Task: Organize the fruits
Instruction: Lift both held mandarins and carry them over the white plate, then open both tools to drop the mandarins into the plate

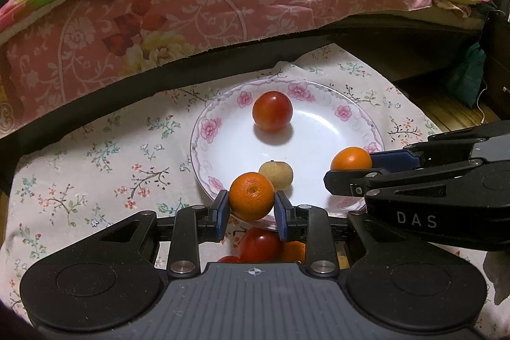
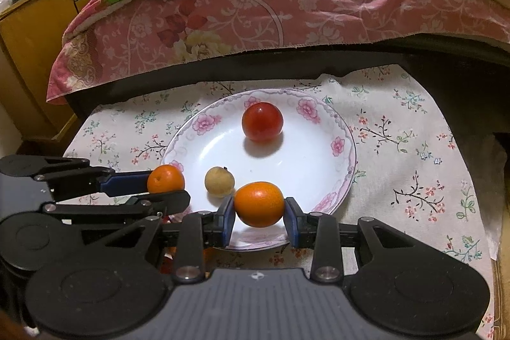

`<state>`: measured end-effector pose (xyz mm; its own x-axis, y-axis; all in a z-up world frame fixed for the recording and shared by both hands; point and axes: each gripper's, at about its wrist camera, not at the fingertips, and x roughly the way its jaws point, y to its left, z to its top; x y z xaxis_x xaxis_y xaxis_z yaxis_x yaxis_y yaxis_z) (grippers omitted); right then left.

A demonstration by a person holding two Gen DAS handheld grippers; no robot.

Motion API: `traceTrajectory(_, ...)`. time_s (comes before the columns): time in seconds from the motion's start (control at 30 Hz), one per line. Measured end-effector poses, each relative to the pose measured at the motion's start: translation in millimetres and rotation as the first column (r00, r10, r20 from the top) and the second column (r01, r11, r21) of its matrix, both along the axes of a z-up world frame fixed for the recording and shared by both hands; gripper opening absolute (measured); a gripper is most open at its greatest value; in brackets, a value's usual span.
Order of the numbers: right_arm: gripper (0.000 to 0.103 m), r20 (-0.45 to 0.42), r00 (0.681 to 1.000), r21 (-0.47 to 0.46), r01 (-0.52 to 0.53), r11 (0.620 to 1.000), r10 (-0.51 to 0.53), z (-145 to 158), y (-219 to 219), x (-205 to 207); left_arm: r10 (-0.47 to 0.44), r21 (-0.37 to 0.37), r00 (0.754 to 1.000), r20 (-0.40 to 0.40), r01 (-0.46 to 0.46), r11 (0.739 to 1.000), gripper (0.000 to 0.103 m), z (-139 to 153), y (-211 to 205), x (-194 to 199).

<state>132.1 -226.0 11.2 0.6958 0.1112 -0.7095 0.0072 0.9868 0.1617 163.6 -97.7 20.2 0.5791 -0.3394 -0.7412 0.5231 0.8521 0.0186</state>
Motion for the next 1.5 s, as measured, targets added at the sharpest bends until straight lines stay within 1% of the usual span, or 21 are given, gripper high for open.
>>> traceTrajectory(0.4,0.034,0.002,1.0,-0.007,0.007,1.0,-0.007,0,2,1,0.006,0.009,1.0,0.005,-0.006,1.0,0.037,0,0,1)
traceTrajectory(0.6,0.034,0.002,1.0,-0.007,0.01,1.0,-0.01,0,2,2,0.014,0.014,1.0,0.011,-0.014,1.0,0.041,0,0,1)
traceTrajectory(0.93,0.034,0.017,1.0,-0.015,0.008,1.0,-0.007,0,1,1,0.024,0.007,1.0,0.015,-0.024,1.0,0.044,0,3,1)
traceTrajectory(1.0,0.034,0.022,1.0,-0.015,0.007,1.0,-0.007,1,1,1,0.022,0.007,1.0,0.018,-0.022,1.0,0.049,1,4,-1)
traceTrajectory(1.07,0.034,0.03,0.999,-0.015,0.011,1.0,-0.011,3,1,1,0.02,0.007,1.0,0.021,-0.02,1.0,0.051,2,6,-2)
traceTrajectory(1.23,0.035,0.036,0.999,-0.015,0.01,1.0,-0.01,4,2,-1,0.016,0.015,1.0,0.026,-0.016,1.0,0.051,6,7,-6)
traceTrajectory(1.33,0.035,0.04,0.999,-0.015,0.006,1.0,-0.006,5,4,-3,0.015,0.021,0.999,0.028,-0.016,1.0,0.054,7,8,-9)
traceTrajectory(1.4,0.035,0.043,0.999,-0.018,0.002,1.0,-0.001,6,5,-4,0.017,0.028,0.999,0.033,-0.018,0.999,0.059,9,11,-11)
traceTrajectory(1.5,0.036,0.049,0.999,-0.015,-0.006,1.0,0.007,8,7,-7,0.021,0.027,0.999,0.033,-0.022,0.999,0.064,11,14,-15)
